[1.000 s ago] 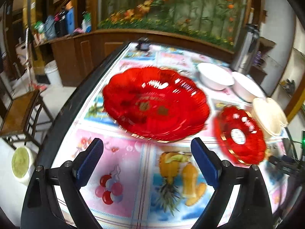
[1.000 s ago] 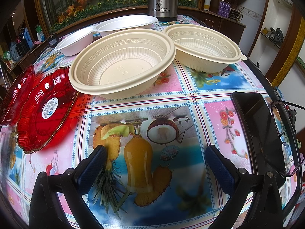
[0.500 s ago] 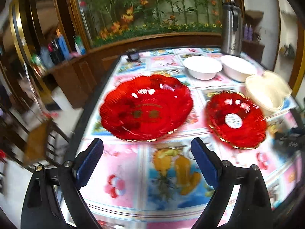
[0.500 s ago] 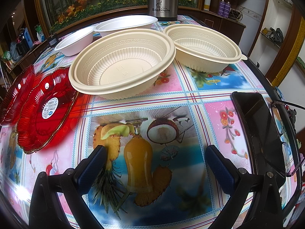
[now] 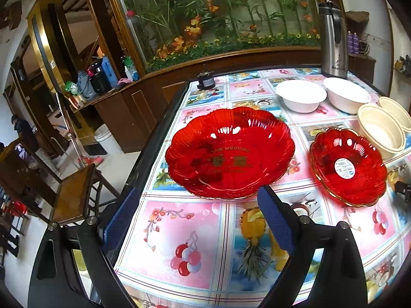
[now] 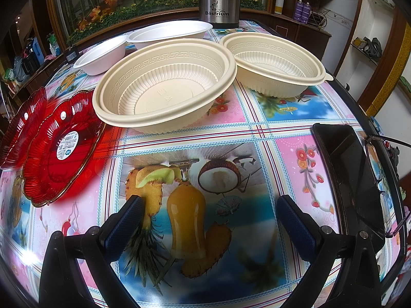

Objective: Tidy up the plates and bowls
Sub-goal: 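Reach the left gripper to the large red plate rim and grasp it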

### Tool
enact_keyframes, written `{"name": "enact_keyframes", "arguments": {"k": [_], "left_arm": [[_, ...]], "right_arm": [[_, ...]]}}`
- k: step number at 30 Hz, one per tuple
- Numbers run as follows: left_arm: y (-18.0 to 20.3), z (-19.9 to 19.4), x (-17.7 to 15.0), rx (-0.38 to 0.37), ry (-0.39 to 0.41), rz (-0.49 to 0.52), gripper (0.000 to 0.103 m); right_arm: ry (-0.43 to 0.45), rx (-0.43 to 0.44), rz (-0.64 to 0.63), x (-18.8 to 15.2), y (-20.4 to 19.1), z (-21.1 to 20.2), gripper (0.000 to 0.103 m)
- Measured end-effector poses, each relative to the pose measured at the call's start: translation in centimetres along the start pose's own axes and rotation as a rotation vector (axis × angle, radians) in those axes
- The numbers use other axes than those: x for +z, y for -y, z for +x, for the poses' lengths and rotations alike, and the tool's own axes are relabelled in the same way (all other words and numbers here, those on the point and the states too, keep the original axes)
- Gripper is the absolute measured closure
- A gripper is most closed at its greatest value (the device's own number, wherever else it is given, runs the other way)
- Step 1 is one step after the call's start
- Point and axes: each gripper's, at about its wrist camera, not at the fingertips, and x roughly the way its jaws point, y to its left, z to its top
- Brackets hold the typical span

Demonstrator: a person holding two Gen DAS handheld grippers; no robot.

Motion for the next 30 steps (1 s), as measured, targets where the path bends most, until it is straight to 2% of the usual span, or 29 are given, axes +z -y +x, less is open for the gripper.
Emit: {"name": "enact_keyframes", "arguments": {"k": [11,16,30], "left_arm": [[-1.2,0.8,-0.6,0.013,0.027,-0.063,0.009],[-0.8,0.8,-0.8,0.027,0.046,-0.037,0.009],[-1.2,1.9,-1.5,-0.018,0.035,-0.072,0.009]], "right_arm": [[0.0,0.0,0.0,0.0,0.0,0.0,0.0],[0.0,0.0,0.0,0.0,0.0,0.0,0.0],[-0.004,0.005,-0.006,0.1,0.0,0.0,0.0]]}}
